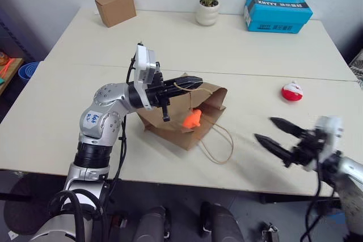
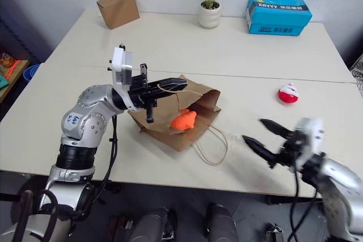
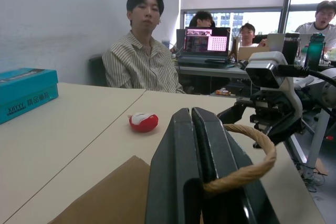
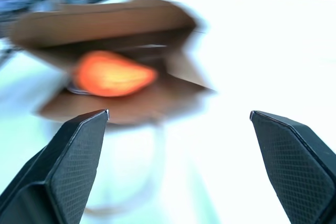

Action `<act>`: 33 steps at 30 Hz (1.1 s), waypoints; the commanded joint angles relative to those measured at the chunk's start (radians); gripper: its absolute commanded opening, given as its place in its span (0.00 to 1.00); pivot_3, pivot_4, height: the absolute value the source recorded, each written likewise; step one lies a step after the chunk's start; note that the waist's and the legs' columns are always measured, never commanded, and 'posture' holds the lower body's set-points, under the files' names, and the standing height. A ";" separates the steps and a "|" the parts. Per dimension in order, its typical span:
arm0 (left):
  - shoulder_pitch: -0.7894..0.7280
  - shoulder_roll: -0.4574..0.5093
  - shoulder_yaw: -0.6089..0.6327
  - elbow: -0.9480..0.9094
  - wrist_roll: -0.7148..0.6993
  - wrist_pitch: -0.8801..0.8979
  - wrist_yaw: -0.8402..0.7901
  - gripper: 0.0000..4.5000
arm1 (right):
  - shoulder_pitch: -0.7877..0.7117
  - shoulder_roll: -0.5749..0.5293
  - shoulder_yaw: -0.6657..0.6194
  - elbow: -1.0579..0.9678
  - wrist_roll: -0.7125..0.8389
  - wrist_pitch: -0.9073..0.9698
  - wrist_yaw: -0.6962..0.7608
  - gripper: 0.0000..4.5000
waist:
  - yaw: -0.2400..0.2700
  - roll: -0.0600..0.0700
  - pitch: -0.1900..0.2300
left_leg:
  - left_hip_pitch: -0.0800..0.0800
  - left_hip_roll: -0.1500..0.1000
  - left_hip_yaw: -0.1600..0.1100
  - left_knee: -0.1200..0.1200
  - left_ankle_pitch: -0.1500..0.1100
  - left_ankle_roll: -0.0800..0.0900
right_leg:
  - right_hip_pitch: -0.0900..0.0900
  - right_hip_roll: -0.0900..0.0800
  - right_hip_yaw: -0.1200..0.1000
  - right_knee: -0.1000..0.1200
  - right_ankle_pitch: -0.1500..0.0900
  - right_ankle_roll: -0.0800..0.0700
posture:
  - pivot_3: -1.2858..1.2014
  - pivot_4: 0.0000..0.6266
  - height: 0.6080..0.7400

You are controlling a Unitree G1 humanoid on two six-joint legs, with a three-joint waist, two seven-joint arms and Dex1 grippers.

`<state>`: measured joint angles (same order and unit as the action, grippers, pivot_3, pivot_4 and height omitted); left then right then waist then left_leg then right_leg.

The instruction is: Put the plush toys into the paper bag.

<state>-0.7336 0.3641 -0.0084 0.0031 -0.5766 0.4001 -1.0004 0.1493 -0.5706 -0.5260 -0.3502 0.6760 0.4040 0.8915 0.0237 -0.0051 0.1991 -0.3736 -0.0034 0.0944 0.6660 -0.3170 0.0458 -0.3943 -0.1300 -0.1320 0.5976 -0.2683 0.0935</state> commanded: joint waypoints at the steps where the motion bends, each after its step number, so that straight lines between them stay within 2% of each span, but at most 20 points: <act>1: -0.015 0.011 0.020 -0.030 -0.002 -0.021 -0.002 0.00 | 0.074 0.022 -0.087 0.096 -0.098 -0.157 -0.038 0.99 | 0.001 0.000 0.000 | 0.001 0.000 0.000 0.000 0.000 0.000 | 0.001 0.000 0.000 0.000 0.000 0.000 | 0.52 0.24 1.00; 4: -0.019 0.016 0.017 -0.030 -0.001 -0.021 -0.002 0.00 | 0.046 0.043 -0.082 0.184 -0.227 -0.295 -0.147 0.99 | -0.003 0.000 0.000 | 0.002 0.000 0.001 0.000 0.000 0.000 | 0.000 0.000 0.002 0.001 0.000 0.000 | 0.52 0.24 1.00; 6: -0.017 0.018 0.014 -0.039 0.002 -0.019 0.000 0.00 | -0.049 0.007 -0.024 0.253 -0.307 -0.320 -0.200 0.99 | -0.008 0.001 0.000 | 0.002 0.000 0.003 0.000 0.000 0.000 | -0.001 -0.001 0.004 0.002 0.000 0.000 | 0.52 0.24 1.00; 11: -0.012 0.013 0.001 -0.049 0.013 -0.021 0.012 0.00 | -0.434 -0.084 0.137 0.570 -0.483 -0.238 -0.353 0.99 | -0.029 0.002 0.001 | 0.004 0.001 0.006 0.000 0.000 -0.001 | -0.002 -0.002 0.008 0.005 0.000 -0.001 | 0.52 0.24 1.00; 17: -0.008 0.009 -0.004 -0.068 0.019 -0.016 0.027 0.00 | -0.926 -0.115 0.348 1.176 -0.668 -0.301 -0.385 0.99 | -0.026 0.002 0.001 | 0.002 0.003 0.005 -0.001 0.002 -0.005 | -0.005 0.000 0.007 0.007 -0.003 -0.005 | 0.52 0.24 1.00; 20: -0.008 0.009 -0.003 -0.073 0.023 -0.017 0.037 0.00 | -1.074 -0.109 0.393 1.415 -0.715 -0.298 -0.431 0.86 | -0.021 0.002 0.001 | -0.001 0.003 0.002 -0.001 0.003 -0.005 | -0.005 0.001 0.001 0.006 -0.003 -0.006 | 0.52 0.24 1.00; 26: -0.007 0.015 0.002 -0.085 0.020 -0.012 0.047 0.00 | -1.179 -0.123 0.445 1.564 -0.774 -0.272 -0.501 0.38 | -0.026 0.002 0.001 | -0.004 0.000 0.000 0.000 0.003 -0.002 | -0.004 -0.001 -0.001 0.004 -0.002 -0.004 | 0.52 0.24 1.00; 28: -0.007 0.016 0.002 -0.083 0.020 -0.014 0.045 0.00 | -1.175 -0.131 0.437 1.552 -0.759 -0.273 -0.457 0.24 | -0.025 0.002 0.001 | -0.003 0.000 0.000 0.000 0.004 -0.003 | -0.004 -0.001 -0.001 0.004 -0.002 -0.004 | 0.52 0.24 1.00; 31: -0.007 0.016 0.002 -0.080 0.020 -0.016 0.042 0.00 | -1.126 -0.134 0.405 1.447 -0.687 -0.295 -0.292 0.04 | -0.025 0.002 0.001 | -0.003 0.000 -0.001 0.000 0.004 -0.003 | -0.003 0.000 -0.001 0.004 -0.002 -0.004 | 0.52 0.24 1.00; 33: -0.010 0.016 0.006 -0.076 0.015 -0.013 0.040 0.00 | -1.033 -0.126 0.369 1.227 -0.555 -0.256 -0.080 0.00 | -0.025 0.002 0.001 | -0.003 0.000 -0.001 0.000 0.004 -0.003 | -0.003 0.000 -0.001 0.004 -0.002 -0.004 | 0.52 0.24 1.00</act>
<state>-0.7340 0.3745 -0.0169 -0.0346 -0.5506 0.3956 -0.9589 -0.9276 -0.6966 -0.1274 1.0342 0.0148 0.1226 0.6477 -0.0014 -0.0029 0.2000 -0.3765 -0.0026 0.0932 0.6659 -0.3136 0.0429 -0.3971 -0.1295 -0.1333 0.6009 -0.2702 0.0900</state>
